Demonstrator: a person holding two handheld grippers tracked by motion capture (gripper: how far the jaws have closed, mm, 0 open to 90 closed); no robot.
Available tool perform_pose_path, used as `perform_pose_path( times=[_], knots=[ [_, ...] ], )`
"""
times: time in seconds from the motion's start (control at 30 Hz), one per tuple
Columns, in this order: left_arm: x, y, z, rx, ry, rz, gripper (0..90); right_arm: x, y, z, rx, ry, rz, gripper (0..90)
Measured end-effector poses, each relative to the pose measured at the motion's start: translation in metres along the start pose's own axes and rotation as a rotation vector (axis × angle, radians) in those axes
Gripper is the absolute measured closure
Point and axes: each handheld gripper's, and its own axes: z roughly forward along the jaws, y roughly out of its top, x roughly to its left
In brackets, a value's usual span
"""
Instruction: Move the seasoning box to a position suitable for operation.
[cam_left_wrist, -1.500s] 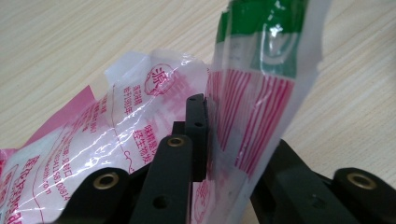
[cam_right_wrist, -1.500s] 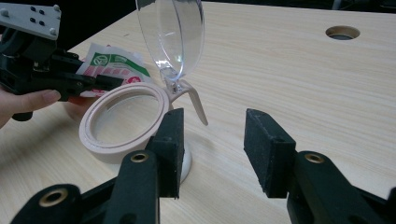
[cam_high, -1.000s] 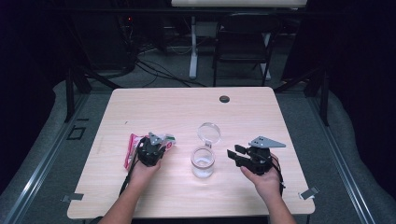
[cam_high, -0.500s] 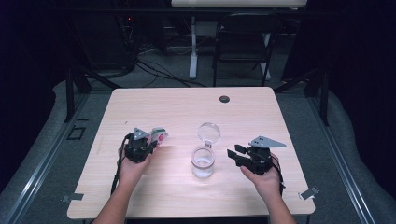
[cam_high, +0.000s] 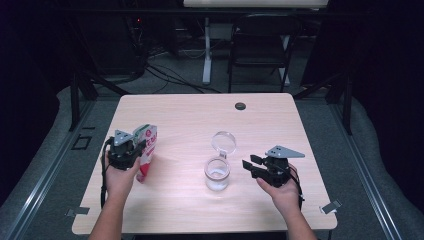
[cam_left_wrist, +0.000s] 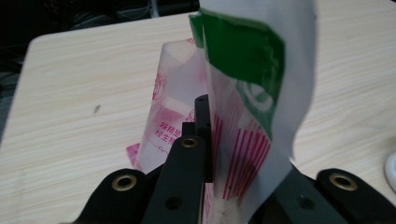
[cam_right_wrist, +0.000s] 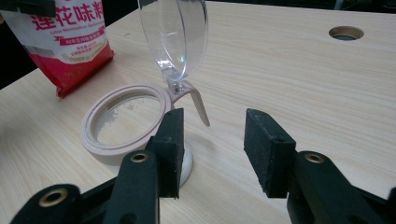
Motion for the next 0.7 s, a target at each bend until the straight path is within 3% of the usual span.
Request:
perform_pose_path(
  times=[0.27,0.4,0.6,0.7],
  knots=[
    [0.014,0.004,-0.014,-0.020,0.075,-0.008,90.0,0.000,0.000,0.000,0.002,0.000,-0.001,57.8],
    [0.019,0.005,-0.018,-0.056,0.081,-0.034,90.0,0.000,-0.001,-0.001,0.002,-0.002,-0.002,57.8],
    [0.023,0.009,-0.024,-0.103,0.084,-0.037,90.0,-0.001,-0.003,-0.004,0.001,-0.007,0.000,57.7],
    [0.025,0.015,-0.031,-0.088,0.075,-0.054,90.0,-0.001,-0.004,-0.006,-0.006,-0.011,0.002,57.7]
  ],
)
